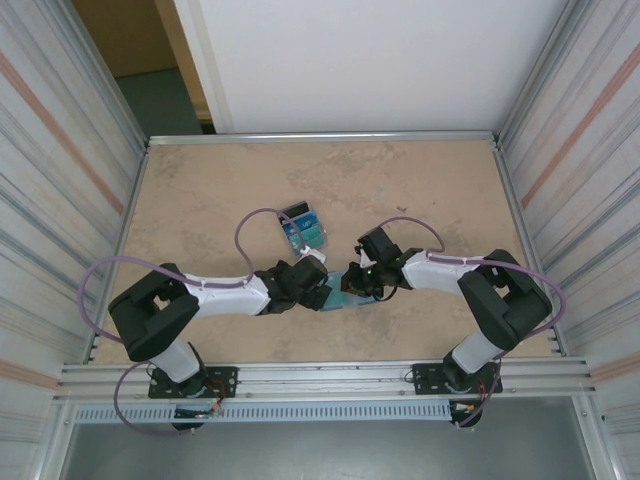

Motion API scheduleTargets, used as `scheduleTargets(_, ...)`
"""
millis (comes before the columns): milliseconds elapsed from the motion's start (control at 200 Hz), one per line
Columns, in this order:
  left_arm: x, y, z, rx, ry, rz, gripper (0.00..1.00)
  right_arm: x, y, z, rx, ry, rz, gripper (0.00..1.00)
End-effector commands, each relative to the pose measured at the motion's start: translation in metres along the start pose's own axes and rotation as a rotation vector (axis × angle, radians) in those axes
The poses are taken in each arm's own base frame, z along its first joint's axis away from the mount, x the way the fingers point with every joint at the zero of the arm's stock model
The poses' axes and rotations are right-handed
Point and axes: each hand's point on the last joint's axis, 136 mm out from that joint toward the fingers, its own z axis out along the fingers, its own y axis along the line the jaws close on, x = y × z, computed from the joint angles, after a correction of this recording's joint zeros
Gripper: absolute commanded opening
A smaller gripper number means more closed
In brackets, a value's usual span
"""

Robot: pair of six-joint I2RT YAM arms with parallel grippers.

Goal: Take the credit cards out of the card holder

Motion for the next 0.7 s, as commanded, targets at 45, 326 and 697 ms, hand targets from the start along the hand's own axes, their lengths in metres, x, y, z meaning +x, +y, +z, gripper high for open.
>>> scheduleTargets(45, 0.007, -0.003, 0.003, -0.006, 0.045, 0.046, 0.99, 0.008, 0.006, 0.008, -0.083, 0.048, 0.022, 0.14)
scheduleTargets(326, 0.005, -0.005, 0.003, -0.001, 0.047, 0.050, 0.99, 0.010, 0.012, 0.011, -0.140, 0.063, 0.005, 0.08)
scheduleTargets(697, -0.002, 0.002, -0.007, -0.024, 0.027, 0.043, 0.99, 0.005, 0.001, 0.005, -0.132, 0.039, 0.035, 0.00)
